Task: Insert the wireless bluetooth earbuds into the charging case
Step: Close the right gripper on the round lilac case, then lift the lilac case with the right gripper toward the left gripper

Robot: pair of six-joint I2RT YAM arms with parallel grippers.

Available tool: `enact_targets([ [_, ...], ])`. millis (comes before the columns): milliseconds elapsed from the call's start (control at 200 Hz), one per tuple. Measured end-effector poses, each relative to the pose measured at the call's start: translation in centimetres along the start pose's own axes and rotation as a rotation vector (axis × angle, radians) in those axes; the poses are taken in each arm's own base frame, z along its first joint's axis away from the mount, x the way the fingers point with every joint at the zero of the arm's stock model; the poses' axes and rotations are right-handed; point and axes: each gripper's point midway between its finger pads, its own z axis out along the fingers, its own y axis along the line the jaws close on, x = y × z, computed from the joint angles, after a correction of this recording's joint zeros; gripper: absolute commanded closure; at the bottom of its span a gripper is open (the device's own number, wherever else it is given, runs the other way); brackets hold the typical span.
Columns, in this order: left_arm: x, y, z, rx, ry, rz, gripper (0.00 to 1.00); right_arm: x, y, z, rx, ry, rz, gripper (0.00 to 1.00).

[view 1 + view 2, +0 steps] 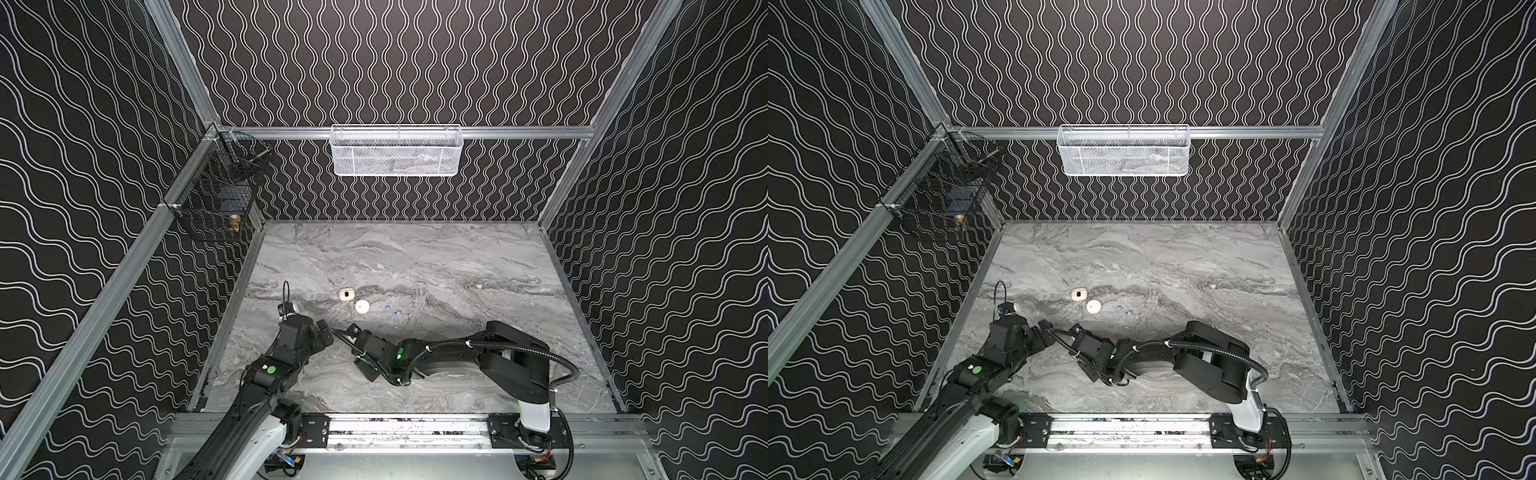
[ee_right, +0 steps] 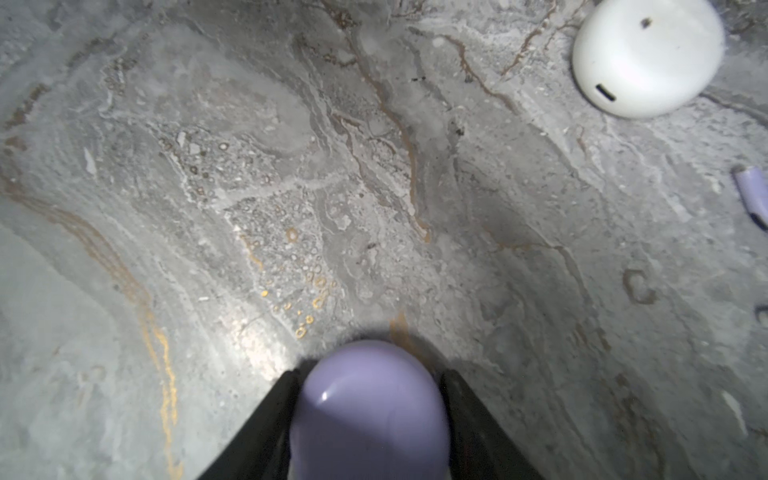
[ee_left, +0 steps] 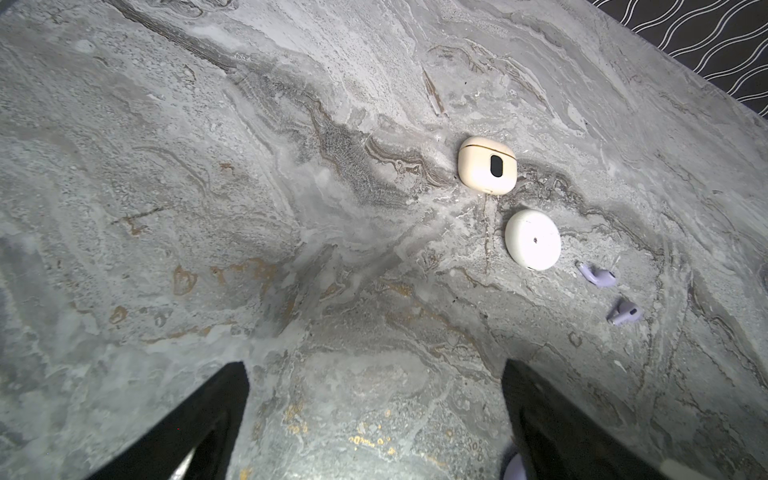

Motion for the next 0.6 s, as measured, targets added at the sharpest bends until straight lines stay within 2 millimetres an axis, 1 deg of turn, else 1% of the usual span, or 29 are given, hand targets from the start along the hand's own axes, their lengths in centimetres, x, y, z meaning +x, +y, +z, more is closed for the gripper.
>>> enact_targets([
  [60, 0.00, 0.00, 0.00, 0.000, 0.000, 0.000, 0.01, 0.15, -0.09, -0.16, 0.002, 0.001, -0.001, 0.39],
  [135, 0.01, 0.00, 0.01, 0.000, 0.000, 0.000, 0.02, 0.40, -0.26, -0.37, 0.006, 0.002, -0.002, 0.37],
  [305, -0.01, -0.01, 0.00, 0.000, 0.000, 0.000, 0.01, 0.77, -0.22, -0.58, 0.006, 0.001, -0.007, 0.37],
  [370, 0.01, 0.00, 0.01, 0.000, 0.000, 0.000, 0.02, 0.81, -0.11, -0.58, 0.007, -0.003, -0.009, 0.39],
  [601, 0.06, -0.01, 0.07, -0.001, 0.003, 0.002, 0.02, 0.86, 0.53, -0.64, -0.002, -0.016, -0.019, 0.55],
])
